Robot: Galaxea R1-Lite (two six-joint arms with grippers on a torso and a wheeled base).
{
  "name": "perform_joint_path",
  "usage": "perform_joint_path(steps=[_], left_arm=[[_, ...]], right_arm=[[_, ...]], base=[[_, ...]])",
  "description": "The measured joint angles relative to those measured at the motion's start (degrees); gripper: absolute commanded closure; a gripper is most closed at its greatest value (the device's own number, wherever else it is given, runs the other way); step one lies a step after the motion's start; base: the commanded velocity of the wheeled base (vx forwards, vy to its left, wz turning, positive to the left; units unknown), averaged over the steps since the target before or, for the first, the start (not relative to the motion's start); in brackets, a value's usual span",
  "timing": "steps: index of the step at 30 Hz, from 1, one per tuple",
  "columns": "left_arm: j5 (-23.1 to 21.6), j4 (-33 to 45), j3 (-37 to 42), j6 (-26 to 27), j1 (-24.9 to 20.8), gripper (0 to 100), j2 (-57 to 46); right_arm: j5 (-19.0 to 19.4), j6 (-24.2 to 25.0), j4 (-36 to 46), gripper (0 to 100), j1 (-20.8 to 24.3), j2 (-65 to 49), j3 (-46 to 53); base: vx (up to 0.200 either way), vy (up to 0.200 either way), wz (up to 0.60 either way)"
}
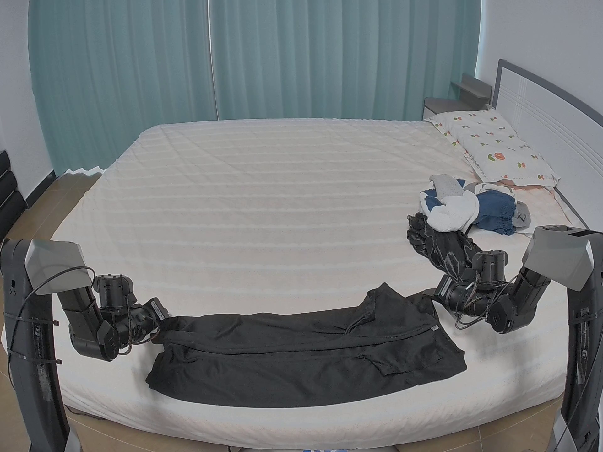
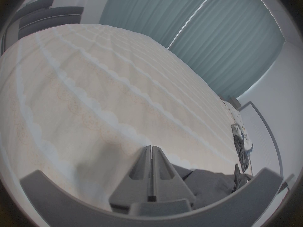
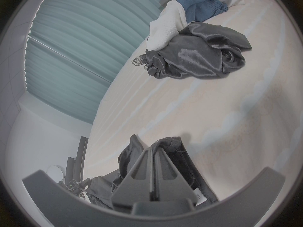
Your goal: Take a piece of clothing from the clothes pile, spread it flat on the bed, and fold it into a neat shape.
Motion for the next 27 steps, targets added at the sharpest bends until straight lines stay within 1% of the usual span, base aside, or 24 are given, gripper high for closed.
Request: perform_joint_path(steps=[4, 8, 13, 17, 21, 27], left_arm=[[1.1, -0.3, -0.6, -2.6, 0.0, 100, 0.1], [1.5, -2.4, -1.2, -4.3, 0.0, 100, 0.3], [2.1, -4.4, -1.1, -4.4, 0.1, 100, 0.9], [3.8, -4.8, -1.0, -4.5, 0.2, 100, 1.3], [4.5, -5.0, -1.0, -4.9, 0.3, 100, 1.6], [5.8, -5.3, -1.0, -5.8, 0.5, 100, 1.9]], right_arm=[[-0.2, 0.1, -2.4, 100, -0.1, 0.3, 0.5], [-1.2, 0.2, -5.4, 100, -0.2, 0.9, 1.0], [-2.1, 0.5, -8.2, 100, -0.9, 1.7, 1.5], [-2.2, 3.1, -10.9, 100, -1.5, 2.1, 1.7], [-2.3, 4.9, -14.5, 100, -1.6, 2.7, 2.1], [-2.5, 5.2, -15.4, 100, -1.9, 3.2, 2.6]], base=[[0.000, 0.000, 0.00], [0.000, 0.000, 0.00], [0.000, 0.000, 0.00], [0.000, 0.000, 0.00], [0.000, 0.000, 0.00], [0.000, 0.000, 0.00]])
